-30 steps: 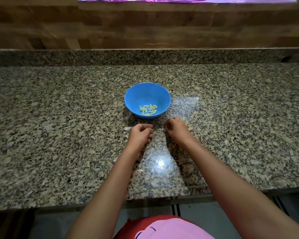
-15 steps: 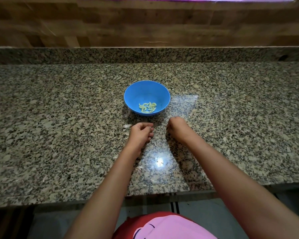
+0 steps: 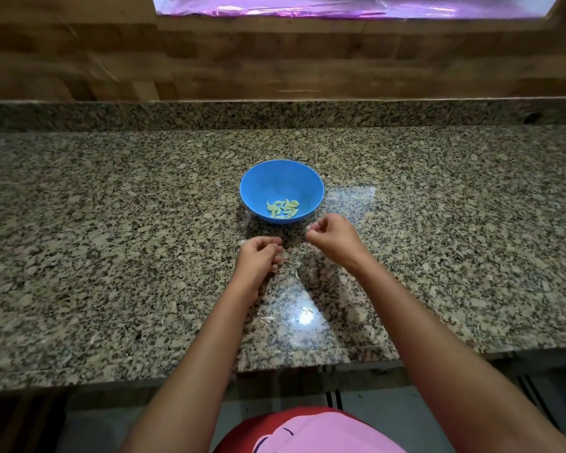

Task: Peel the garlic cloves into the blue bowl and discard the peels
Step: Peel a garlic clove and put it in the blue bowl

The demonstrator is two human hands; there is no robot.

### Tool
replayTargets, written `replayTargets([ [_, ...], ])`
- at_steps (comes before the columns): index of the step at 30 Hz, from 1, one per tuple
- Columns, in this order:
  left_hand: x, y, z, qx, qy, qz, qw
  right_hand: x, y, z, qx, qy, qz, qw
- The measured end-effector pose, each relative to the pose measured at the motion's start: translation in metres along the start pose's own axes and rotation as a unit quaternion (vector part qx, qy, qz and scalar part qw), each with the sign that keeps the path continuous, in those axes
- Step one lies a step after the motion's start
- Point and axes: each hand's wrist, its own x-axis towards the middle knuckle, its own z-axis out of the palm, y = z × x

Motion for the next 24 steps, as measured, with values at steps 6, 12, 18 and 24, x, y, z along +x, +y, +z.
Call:
replayTargets([
  [6,-0.002,0.006,-0.004,-0.009,0.006,0.003,1.0,0.034,-0.052,-0.001,-0.042,0.058,-0.077,0.994],
  [12,-0.005,0.006,-0.009,0.013,0.002,0.007,1.0,0.063,-0.042,0.01,-0.176,0.107,-0.095,0.974],
  [18,-0.028,0.012,-0.022,0.199,-0.081,0.037,0.976,0.043,-0.037,0.007,-0.141,0.171,-0.143,0.965],
  [24,-0.055,0.002,-0.04,0.439,-0.184,0.026,0.879,-0.01,-0.019,0.016,-0.113,0.146,-0.162,0.969],
])
